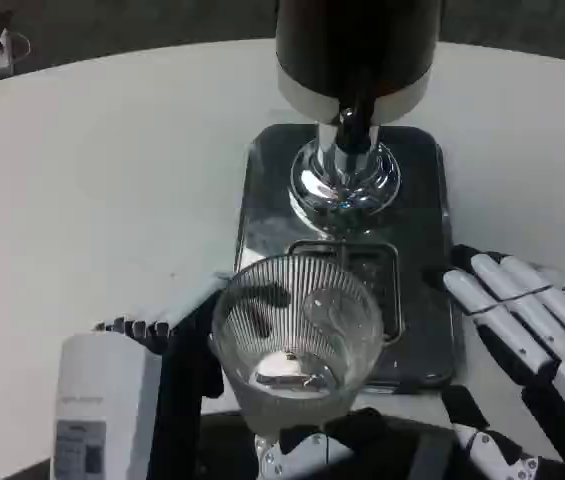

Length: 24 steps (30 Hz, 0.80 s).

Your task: Grasp the cup under the faucet to collect the drink, then remove the cup.

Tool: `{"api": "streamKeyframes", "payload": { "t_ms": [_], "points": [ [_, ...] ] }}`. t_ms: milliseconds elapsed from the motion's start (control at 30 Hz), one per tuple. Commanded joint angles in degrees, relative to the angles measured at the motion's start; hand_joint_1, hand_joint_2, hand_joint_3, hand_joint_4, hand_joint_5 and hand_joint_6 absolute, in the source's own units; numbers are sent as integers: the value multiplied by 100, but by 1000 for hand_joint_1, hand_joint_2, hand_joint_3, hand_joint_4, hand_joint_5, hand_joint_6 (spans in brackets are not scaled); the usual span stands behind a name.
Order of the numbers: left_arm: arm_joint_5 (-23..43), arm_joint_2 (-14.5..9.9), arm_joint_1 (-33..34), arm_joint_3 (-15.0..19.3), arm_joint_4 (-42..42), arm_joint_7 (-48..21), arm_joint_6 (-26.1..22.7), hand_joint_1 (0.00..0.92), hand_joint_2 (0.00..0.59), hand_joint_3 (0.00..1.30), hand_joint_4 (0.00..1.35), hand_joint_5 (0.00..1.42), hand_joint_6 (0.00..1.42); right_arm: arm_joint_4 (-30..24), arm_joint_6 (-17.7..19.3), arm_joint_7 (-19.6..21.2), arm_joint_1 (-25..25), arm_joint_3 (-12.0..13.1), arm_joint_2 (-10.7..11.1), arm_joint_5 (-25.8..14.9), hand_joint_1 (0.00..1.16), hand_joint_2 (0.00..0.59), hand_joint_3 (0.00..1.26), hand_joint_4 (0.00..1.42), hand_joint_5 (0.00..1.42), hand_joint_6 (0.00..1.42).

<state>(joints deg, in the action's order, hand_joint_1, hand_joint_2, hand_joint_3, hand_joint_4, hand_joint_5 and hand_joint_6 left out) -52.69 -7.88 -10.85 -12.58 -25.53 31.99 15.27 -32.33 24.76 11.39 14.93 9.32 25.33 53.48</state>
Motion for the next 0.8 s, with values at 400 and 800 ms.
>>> {"api": "streamKeyframes", "payload": {
  "t_ms": [400, 800],
  "points": [
    [12, 54, -52, -37, -125, 54, 134, 770, 0, 1052, 1075, 1149, 1368, -113, 29, -26, 104, 20, 13, -57, 203, 547, 127, 74, 132, 195],
    [54, 101, 443, 257, 548, 371, 29, 770, 0, 1052, 1075, 1149, 1368, -198, 15, -71, 180, 54, 31, -28, 204, 547, 127, 74, 133, 195]
  ]
}}
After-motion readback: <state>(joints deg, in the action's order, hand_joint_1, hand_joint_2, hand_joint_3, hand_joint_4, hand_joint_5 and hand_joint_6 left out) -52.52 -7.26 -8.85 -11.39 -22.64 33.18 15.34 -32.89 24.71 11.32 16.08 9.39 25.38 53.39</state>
